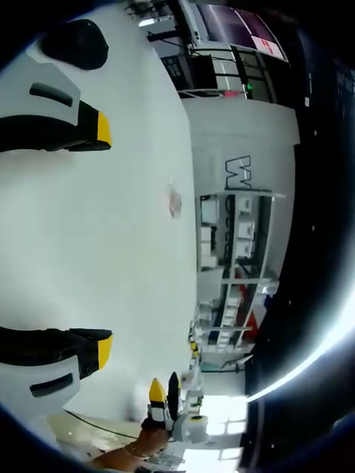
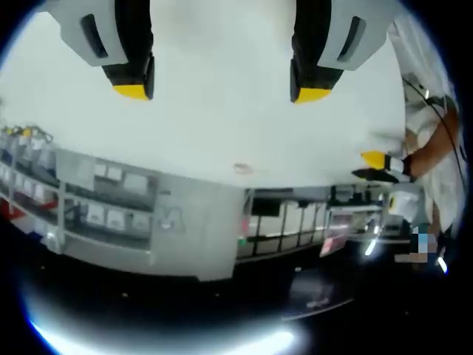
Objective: Open the resealable bag by pulling the two sides of the seal apart until the entire bag opening is separated and visibly accessible.
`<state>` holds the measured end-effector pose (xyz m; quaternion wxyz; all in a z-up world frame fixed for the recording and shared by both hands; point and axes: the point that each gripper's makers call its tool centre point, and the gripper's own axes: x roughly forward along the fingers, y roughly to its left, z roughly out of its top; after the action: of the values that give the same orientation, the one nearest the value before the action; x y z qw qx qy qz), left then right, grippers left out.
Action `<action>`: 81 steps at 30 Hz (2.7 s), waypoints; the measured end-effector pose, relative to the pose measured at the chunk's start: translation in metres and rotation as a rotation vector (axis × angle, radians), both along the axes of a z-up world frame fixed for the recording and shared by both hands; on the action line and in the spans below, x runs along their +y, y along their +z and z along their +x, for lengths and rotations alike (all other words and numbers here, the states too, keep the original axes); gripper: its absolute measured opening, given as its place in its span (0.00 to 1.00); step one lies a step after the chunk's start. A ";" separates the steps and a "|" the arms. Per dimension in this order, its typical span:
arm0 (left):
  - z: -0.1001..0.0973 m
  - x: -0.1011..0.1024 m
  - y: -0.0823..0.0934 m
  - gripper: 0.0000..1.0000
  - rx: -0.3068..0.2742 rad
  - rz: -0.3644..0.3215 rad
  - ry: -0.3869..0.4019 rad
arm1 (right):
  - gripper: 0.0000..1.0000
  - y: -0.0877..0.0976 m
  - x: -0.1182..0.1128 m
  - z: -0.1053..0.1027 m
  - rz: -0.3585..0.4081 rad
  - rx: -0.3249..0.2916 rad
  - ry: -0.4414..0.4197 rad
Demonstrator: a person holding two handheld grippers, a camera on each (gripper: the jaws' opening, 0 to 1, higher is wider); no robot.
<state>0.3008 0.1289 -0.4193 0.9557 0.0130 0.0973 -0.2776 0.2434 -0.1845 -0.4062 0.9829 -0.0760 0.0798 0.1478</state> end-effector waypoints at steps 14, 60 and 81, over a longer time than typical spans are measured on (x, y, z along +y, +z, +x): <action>0.002 0.001 -0.001 0.99 0.004 -0.001 0.001 | 0.75 -0.002 0.000 0.002 0.001 0.007 -0.001; 0.000 0.000 0.001 0.99 0.013 0.000 -0.003 | 0.74 0.001 0.008 0.010 -0.019 0.012 0.024; 0.001 0.002 0.001 0.99 0.012 0.001 -0.006 | 0.74 0.002 0.016 0.020 -0.032 0.018 0.043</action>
<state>0.3018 0.1310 -0.4179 0.9542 0.0119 0.1029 -0.2806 0.2638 -0.1683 -0.4037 0.9773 -0.0920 0.0892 0.1685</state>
